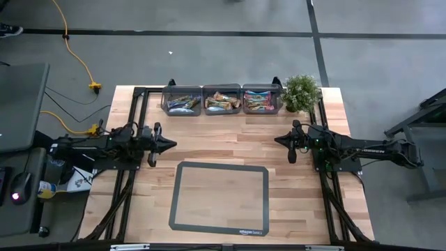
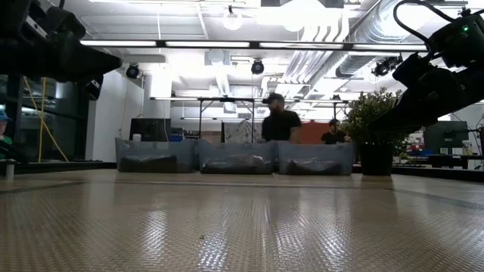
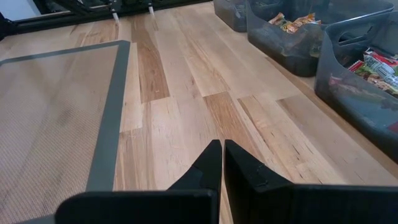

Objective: Pick and place Granola Bars by type
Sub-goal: Return to Home Position

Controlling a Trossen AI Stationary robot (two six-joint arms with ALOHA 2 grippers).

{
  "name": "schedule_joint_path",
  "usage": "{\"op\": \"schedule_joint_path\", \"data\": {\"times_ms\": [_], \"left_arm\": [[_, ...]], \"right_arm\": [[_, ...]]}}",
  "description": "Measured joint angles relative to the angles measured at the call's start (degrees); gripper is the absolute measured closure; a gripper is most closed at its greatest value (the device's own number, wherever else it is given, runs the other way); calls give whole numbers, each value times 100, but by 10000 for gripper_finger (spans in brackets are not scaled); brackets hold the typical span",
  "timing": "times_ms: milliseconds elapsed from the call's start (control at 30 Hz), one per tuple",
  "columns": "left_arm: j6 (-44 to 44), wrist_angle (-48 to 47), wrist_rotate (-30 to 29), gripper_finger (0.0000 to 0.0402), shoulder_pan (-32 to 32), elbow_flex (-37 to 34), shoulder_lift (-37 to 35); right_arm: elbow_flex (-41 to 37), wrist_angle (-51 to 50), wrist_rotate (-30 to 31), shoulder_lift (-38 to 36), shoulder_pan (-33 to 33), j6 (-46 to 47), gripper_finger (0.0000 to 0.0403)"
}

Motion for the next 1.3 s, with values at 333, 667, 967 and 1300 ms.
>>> {"op": "schedule_joint_path", "data": {"times_ms": [333,667,967,1300], "left_arm": [[556,-11,230,401,0,-2,259],[847,-107,31,401,2,33,292],[814,-109,20,401,2,33,292],[812,-111,16,401,2,35,292]], "right_arm": [[-1,1,-2,2,0,0,402],[-2,1,0,0,-1,0,402],[-2,2,0,0,0,-2,402],[-2,2,0,0,-1,0,402]]}}
